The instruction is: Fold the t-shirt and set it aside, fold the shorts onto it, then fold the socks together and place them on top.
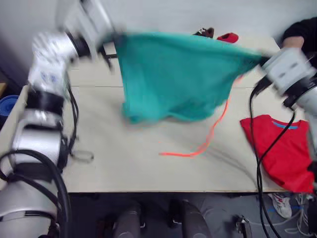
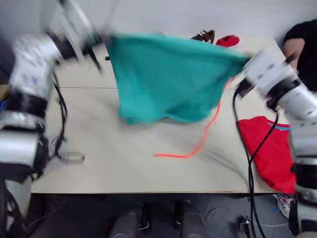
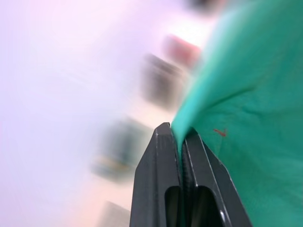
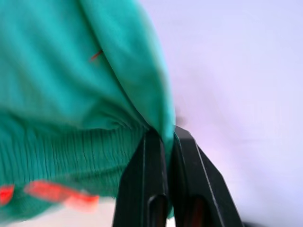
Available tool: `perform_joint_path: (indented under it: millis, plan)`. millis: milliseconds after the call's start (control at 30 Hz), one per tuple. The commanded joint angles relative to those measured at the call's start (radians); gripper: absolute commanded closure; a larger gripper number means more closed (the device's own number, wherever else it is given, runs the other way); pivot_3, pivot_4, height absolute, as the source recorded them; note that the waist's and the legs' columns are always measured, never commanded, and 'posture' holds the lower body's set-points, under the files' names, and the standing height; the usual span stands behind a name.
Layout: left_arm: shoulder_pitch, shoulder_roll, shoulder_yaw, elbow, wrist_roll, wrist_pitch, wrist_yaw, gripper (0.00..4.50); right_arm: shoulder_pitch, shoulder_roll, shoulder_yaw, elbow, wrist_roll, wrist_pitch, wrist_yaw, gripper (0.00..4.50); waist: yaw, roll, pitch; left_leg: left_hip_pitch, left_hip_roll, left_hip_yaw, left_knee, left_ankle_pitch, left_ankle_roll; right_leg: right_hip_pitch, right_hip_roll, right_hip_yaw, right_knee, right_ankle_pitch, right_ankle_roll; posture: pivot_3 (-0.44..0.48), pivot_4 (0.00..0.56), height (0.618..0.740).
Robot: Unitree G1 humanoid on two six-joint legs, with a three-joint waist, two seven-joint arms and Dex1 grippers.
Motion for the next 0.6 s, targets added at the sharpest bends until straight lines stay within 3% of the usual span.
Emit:
perform_joint_path:
  millis: [33, 133, 233, 400, 500, 600]
  plan:
    - [0.004, 0.052, 0.072, 0.082, 0.014, -0.168, -0.015, 4.49, 0.06, -0.049, -0.092, -0.012, -0.053, -0.109, -0.022, 4.5, -0.005, 0.005, -0.004, 0.007, -0.004, 0.003, -0.006, -0.001, 0.0, 0.003, 0.001, -0.008, -0.003, -0.002, 0.001, 0.0, 0.15, 0.74]
    - [0.06, 0.046, 0.089, 0.053, -0.021, -0.214, -0.142, 4.49, 0.146, -0.047, -0.109, -0.064, -0.006, -0.128, 0.038, 4.5, -0.01, 0.007, -0.006, 0.027, -0.014, 0.005, -0.019, -0.004, 0.002, 0.017, -0.004, -0.014, -0.008, -0.014, 0.01, 0.0, 0.15, 0.74]
    - [0.15, 0.047, 0.101, -0.027, -0.073, -0.198, -0.289, 4.49, 0.252, -0.027, -0.1, -0.133, 0.063, -0.085, 0.113, 4.5, -0.015, 0.003, -0.003, 0.029, -0.012, 0.006, -0.017, -0.005, 0.002, 0.021, -0.002, -0.013, -0.007, -0.014, 0.01, 0.0, 0.15, 0.74]
    - [0.483, 0.14, 0.061, -0.396, -0.228, 0.16, -0.654, 4.49, 0.499, -0.03, -0.065, -0.346, 0.282, 0.07, 0.322, 4.5, -0.024, 0.002, -0.002, 0.032, -0.008, 0.006, -0.003, -0.006, 0.003, 0.025, -0.003, -0.009, -0.002, -0.013, 0.01, 0.0, 0.15, 0.74]
    - [0.714, 0.238, 0.046, -0.638, -0.277, 0.31, -0.768, 4.49, 0.626, -0.033, -0.036, -0.408, 0.29, 0.092, 0.387, 4.5, -0.035, 0.002, -0.002, 0.034, -0.007, 0.004, 0.0, -0.006, 0.003, 0.027, -0.005, -0.001, 0.003, -0.014, 0.009, 0.0, 0.15, 0.74]
    - [0.859, 0.319, 0.057, -0.801, -0.307, 0.455, -0.819, 4.49, 0.73, -0.025, -0.023, -0.456, 0.322, 0.113, 0.447, 4.5, -0.033, 0.001, -0.002, 0.034, -0.007, 0.003, 0.003, -0.006, 0.003, 0.027, -0.006, 0.0, 0.007, -0.015, 0.007, 0.0, 0.15, 0.74]
